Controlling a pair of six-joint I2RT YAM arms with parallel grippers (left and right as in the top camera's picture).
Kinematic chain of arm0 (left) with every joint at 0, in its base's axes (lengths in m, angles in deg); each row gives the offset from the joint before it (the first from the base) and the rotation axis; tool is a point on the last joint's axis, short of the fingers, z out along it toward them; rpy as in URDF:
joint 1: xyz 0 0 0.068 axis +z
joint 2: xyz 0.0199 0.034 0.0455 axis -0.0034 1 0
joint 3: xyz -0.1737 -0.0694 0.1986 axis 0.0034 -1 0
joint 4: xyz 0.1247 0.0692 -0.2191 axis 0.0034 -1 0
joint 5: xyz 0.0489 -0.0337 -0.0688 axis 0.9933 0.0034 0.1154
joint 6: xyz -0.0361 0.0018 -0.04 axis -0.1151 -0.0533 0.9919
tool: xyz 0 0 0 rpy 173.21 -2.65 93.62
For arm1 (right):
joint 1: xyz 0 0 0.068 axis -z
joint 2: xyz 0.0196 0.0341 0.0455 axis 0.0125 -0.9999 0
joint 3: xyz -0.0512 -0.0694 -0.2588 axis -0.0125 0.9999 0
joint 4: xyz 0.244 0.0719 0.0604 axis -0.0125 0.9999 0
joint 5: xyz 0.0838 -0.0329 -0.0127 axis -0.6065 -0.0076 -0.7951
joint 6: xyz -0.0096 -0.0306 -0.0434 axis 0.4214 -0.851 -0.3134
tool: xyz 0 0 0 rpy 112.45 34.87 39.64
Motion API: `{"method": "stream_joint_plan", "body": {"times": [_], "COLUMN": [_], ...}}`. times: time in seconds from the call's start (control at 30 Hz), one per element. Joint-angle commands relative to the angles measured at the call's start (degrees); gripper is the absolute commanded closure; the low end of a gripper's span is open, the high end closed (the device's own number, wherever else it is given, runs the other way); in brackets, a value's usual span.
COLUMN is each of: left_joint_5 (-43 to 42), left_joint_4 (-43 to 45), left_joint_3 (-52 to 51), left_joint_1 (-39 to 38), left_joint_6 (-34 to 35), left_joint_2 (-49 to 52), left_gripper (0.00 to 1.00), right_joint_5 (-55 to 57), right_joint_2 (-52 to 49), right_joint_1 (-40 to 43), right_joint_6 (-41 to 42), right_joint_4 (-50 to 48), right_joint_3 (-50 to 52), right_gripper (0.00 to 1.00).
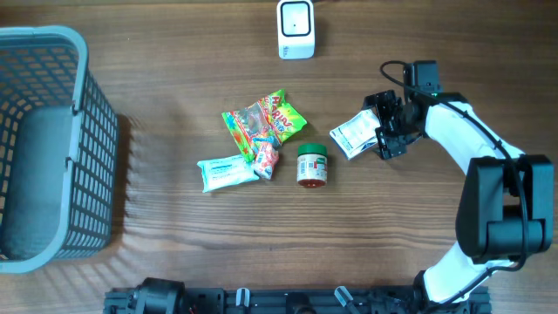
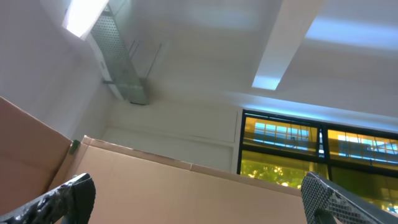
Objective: Scan the item barcode
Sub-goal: 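Grasp the tissue pack with the right gripper and lift it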
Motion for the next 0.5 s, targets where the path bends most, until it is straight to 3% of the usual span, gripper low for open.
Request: {"method": "stream_joint_plan", "body": {"times": [0.0,0.17,0.3,0.37,0.47], "left_joint_5": [0.74,0.85,6.95,15.98,19.45], "left_joint_4": [-0.96,-1.7,-3.96,-9.4,-18.62], "left_joint_3": [-0.26,-0.24,-0.26,-0.26,-0.55], "left_joint_1": [0.35,0.35,0.35,0.35,0.35], "left_joint_6": [-1.16,-1.16,-1.16,-1.11,0.42], "left_joint_2": [-0.13,-0.13,-0.07,-0.04,0.0], "left_gripper": [0.0,0.0,0.0,0.0,0.0], "right_joint_5": [4.31,10.54,13.44,15.13,15.34], "right_joint_2": [-1.38,-1.36,-1.38,-2.08,-4.15], "right_joint_1": [0.02,-0.44,-1.03,-1.27,-1.88], "right_joint_6": [-12.63,-20.2,-22.1,-21.92,-21.9], "right_joint_4": [4.98,20.24,24.41,25.14,25.22], "right_joint_3": [-6.21,-18.62,-22.18,-22.18,-22.18], "right_gripper": [0.0,0.0,0.01,0.0,0.0]}}
